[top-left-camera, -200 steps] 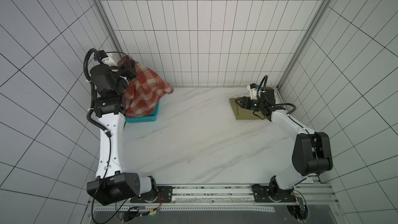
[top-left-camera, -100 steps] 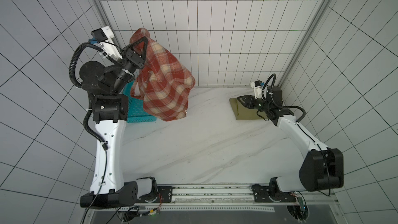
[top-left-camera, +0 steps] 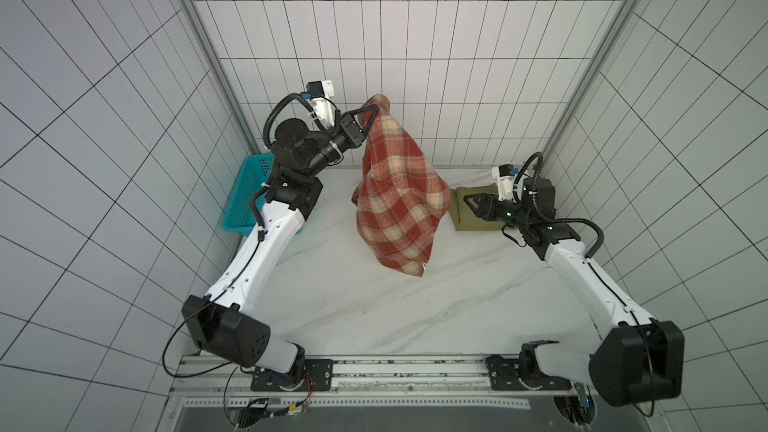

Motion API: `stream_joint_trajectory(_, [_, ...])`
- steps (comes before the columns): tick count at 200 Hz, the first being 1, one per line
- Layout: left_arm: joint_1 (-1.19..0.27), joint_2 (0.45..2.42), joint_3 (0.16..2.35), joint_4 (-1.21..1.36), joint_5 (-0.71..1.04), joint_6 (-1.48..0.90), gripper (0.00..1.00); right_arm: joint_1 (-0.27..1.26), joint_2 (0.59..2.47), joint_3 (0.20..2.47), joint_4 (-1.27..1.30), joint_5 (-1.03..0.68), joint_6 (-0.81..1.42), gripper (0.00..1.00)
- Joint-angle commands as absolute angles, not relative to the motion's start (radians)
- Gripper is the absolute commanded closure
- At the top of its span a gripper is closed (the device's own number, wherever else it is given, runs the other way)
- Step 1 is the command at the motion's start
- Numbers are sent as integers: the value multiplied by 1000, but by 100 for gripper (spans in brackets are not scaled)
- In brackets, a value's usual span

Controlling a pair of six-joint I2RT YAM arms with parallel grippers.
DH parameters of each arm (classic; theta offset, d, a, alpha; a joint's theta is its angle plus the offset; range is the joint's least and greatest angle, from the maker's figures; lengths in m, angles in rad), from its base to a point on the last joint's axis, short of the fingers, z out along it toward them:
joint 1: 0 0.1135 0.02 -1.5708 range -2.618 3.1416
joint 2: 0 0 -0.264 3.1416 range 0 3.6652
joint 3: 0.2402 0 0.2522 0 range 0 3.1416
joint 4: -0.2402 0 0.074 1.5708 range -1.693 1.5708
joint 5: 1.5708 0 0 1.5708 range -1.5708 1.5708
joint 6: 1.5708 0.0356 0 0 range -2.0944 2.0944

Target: Fold and stack the skirts

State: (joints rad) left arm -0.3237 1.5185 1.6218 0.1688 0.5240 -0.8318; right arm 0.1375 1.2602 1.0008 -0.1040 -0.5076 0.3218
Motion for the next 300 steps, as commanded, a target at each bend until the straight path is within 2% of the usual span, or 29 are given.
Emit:
stream_joint_trajectory(1, [-343,1517,1677,333,513,-876,100,145,1241,974,-160,-473,287,54])
stream_joint_trajectory(32, [-344,1431,1484,369,494,-866,100,153,1236,964,-153,-517,280,53])
stream_joint_trajectory(82, [-354,1186,873,266,412,-840,100,223,1256,883,-138,-473,277,53])
stream_joint_trajectory(131, [-510,1067,501,164,328,-870,98,321,1351,798,-78,-425,294,54])
stream_joint_trajectory(138, [-527,1047,482,142,319,-877,81,335,1374,797,-69,-418,292,54])
stream_joint_trajectory(143, [-532,1031,477,112,313,-879,73,346,1388,795,-54,-412,293,54])
stream_joint_trajectory(164, [-530,939,501,-93,293,-828,55,394,1459,807,-23,-401,303,53])
stream_joint_trajectory(180, [-529,865,540,-250,214,-779,52,426,1511,824,1,-380,308,51])
stream_joint_trajectory(190, [-514,836,556,-311,184,-755,47,438,1549,840,11,-370,308,50])
stream_joint_trajectory(211, [-445,844,558,-322,225,-737,46,452,1619,886,22,-372,306,49])
stream_joint_trajectory(246, [-373,1011,550,-146,296,-758,43,461,1708,959,53,-389,307,49])
stream_joint_trajectory(256, [-363,1078,575,-122,306,-754,39,462,1730,977,59,-397,308,49])
stream_joint_trajectory(300, [-359,1310,692,-38,442,-756,36,466,1744,1023,63,-391,312,49])
